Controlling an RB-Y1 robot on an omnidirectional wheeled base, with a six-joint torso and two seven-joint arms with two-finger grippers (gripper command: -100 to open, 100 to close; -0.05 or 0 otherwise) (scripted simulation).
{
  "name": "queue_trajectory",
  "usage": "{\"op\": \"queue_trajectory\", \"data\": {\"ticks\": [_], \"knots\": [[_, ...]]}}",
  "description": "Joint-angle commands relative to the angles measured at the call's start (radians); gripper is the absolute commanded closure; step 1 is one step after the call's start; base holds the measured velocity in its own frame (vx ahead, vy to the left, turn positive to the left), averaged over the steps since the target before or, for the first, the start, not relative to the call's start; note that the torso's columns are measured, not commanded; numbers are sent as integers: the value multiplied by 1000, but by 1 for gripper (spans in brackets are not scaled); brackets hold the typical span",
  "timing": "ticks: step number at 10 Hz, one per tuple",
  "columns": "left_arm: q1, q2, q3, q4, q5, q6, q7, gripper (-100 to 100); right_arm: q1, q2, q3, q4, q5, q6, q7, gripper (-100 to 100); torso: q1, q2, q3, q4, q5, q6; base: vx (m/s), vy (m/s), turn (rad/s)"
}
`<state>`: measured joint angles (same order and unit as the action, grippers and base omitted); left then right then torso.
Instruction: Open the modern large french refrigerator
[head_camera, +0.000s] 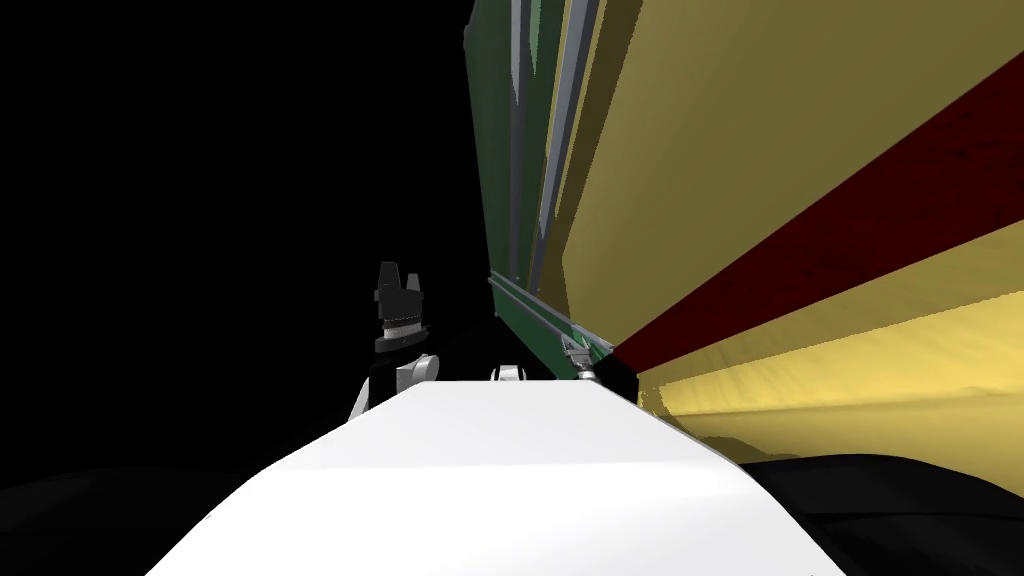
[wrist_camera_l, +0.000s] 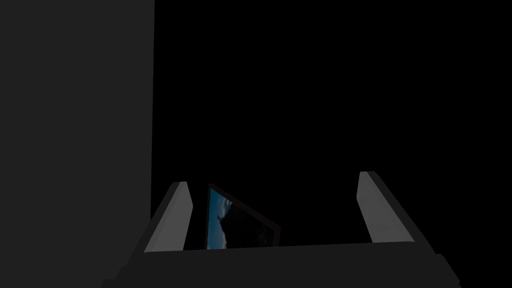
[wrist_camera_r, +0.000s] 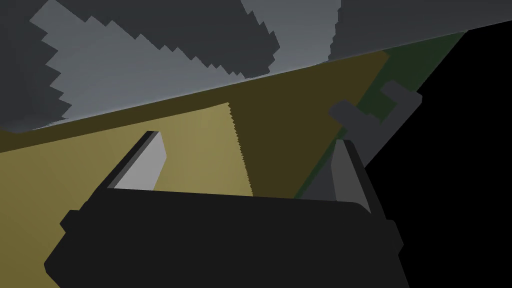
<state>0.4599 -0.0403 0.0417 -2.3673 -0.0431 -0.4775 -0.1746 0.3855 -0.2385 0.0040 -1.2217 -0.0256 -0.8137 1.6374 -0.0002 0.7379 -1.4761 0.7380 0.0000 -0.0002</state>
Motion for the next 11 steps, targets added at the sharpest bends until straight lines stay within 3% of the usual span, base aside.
{"op": "queue_trajectory", "data": {"ticks": [1, 2, 4, 5, 6, 7, 9, 10, 11], "knots": [[0, 0, 0, 0, 0, 0, 0, 0, -6, -2, -1, 30, -2, -8, 62, -100, 0, 0, 0, 0, 0, 0, -14, -4, -6], [0, 0, 0, 0, 0, 0, 0, 0, -23, -7, -5, 79, -8, -29, 101, -100, 1, 0, 0, 0, 0, 0, -24, -9, 64], [0, 0, 0, 0, 0, 0, 0, 0, -23, -7, -5, 86, -8, -29, 133, -100, 0, 0, 0, 0, 0, 0, -20, -8, 25], [0, 0, 0, 0, 0, 0, 0, 0, -40, -11, -9, 135, -14, -48, 174, -100, 0, 0, 0, 0, 0, 0, -21, -10, 53], [0, 0, 0, 0, 0, 0, 0, 0, -40, -11, -9, 142, -14, -48, 199, -100, 0, 0, 0, 0, 0, 0, -21, -9, 48], [0, 0, 0, 0, 0, 0, 0, 0, -58, -16, -13, 185, -21, -68, 228, -100, 0, 0, 0, 0, 0, 0, -32, -5, 75], [0, 0, 0, 0, 0, 0, 0, 0, -58, -16, -13, 197, -21, -68, 265, -100, 0, 0, 0, 0, 0, 0, -22, -8, 11], [0, 0, 0, 0, 0, 0, 0, 0, -76, -21, -16, 244, -27, -88, 305, -100, 0, -1, 0, 0, 0, 0, -19, -9, 60], [0, 0, 0, 0, 0, 0, 0, 0, -76, -21, -16, 250, -27, -88, 326, -100, 0, 0, 0, 0, 0, 0, -20, -9, 34]]}}
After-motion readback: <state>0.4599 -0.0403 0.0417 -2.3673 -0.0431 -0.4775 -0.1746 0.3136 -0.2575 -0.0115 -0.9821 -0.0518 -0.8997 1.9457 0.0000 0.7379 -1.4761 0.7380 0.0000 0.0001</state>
